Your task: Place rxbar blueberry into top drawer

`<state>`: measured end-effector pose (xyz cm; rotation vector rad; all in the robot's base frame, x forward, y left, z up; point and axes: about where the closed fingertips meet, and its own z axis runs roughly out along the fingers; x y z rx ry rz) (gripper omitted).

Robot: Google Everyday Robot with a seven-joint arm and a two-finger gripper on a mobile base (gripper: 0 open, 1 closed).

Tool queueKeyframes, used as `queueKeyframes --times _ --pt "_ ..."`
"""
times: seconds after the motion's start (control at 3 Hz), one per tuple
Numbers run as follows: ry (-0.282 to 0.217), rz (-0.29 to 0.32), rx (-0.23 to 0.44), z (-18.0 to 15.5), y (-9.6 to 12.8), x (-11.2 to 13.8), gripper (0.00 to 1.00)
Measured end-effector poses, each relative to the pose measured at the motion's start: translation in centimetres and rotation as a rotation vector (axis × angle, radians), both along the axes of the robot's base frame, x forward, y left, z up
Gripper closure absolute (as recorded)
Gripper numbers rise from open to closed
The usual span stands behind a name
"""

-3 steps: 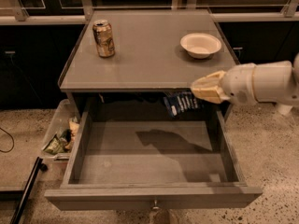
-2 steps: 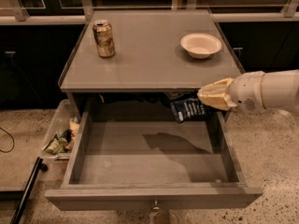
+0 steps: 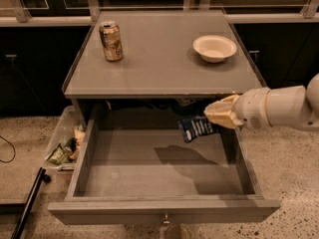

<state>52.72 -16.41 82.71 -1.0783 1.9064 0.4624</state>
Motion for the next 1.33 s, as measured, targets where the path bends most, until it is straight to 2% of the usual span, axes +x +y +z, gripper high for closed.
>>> queueKeyframes --times 0.33,0.67,1.0,1.33 --pt "0.079 -0.026 -0.035 -6.5 1.5 -1.3 1.0" --pt "0.09 -0.026 -0.063 -10.7 3.1 -1.6 1.0" --pt "0.049 0.003 -0.079 -12.6 4.7 -0.4 1.0" --pt "0.012 0.017 -0.066 -13.8 6.2 1.1 1.0"
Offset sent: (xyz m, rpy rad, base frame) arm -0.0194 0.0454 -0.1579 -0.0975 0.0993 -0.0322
